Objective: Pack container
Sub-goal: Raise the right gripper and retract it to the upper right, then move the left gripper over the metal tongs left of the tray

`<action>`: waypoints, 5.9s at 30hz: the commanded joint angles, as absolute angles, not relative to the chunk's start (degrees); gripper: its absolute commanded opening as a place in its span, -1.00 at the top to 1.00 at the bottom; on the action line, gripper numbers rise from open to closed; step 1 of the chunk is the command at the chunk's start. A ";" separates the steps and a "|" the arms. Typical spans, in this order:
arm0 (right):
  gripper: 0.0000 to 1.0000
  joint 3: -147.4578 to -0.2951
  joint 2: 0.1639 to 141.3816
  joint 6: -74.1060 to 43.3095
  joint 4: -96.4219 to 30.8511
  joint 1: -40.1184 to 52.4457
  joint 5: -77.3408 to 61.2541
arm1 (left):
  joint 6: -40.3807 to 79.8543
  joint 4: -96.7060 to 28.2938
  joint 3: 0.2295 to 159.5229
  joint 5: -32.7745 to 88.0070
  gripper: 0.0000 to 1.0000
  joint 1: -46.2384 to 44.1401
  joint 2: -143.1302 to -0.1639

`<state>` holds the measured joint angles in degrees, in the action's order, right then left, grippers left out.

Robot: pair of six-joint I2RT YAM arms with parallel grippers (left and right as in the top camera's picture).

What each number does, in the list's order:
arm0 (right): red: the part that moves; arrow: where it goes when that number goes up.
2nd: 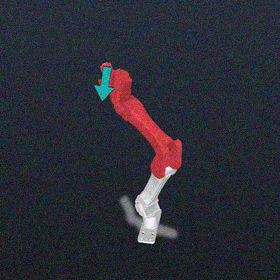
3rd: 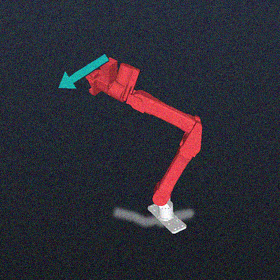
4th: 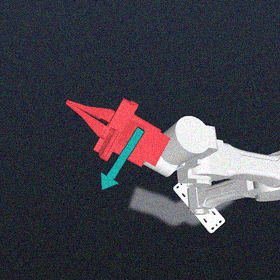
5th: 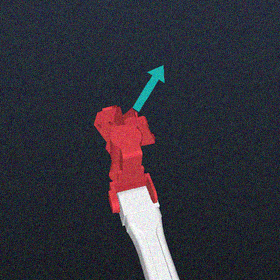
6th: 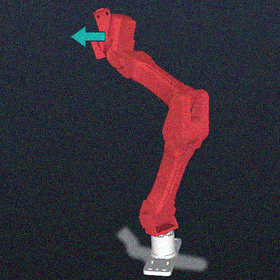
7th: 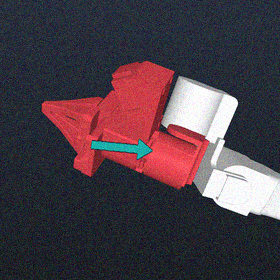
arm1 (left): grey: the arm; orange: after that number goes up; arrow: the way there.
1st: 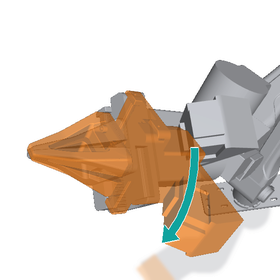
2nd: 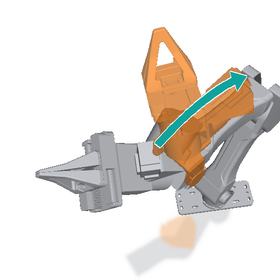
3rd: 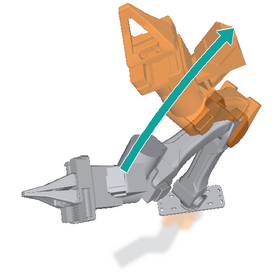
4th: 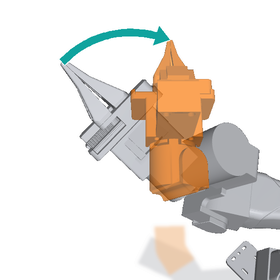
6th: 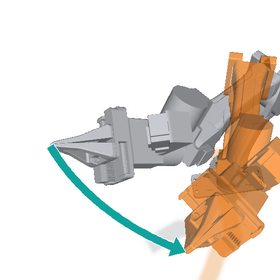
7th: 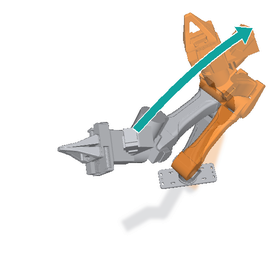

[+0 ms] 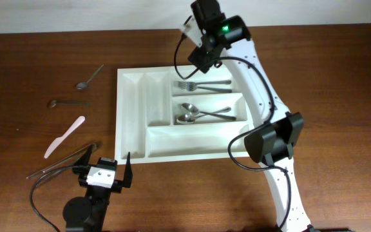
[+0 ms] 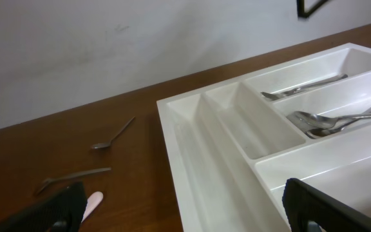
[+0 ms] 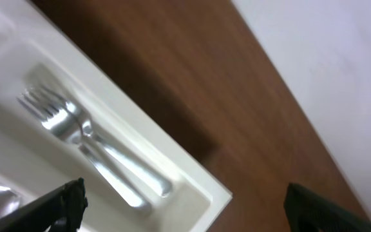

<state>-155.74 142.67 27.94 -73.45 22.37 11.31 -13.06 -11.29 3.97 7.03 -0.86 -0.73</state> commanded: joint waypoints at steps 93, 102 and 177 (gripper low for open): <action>-0.97 -170.91 140.18 7.40 -97.30 -1.52 -1.76 | -3.44 -0.73 12.71 -11.22 -0.99 -0.97 -1.52; -0.98 -170.91 140.18 7.40 -97.32 -1.52 -1.76 | -3.46 -16.29 36.21 -21.98 -0.98 -0.97 -19.75; -0.98 -170.91 140.18 7.40 -97.30 -1.52 -1.76 | 81.03 -47.81 46.63 -28.62 -0.98 6.09 -64.01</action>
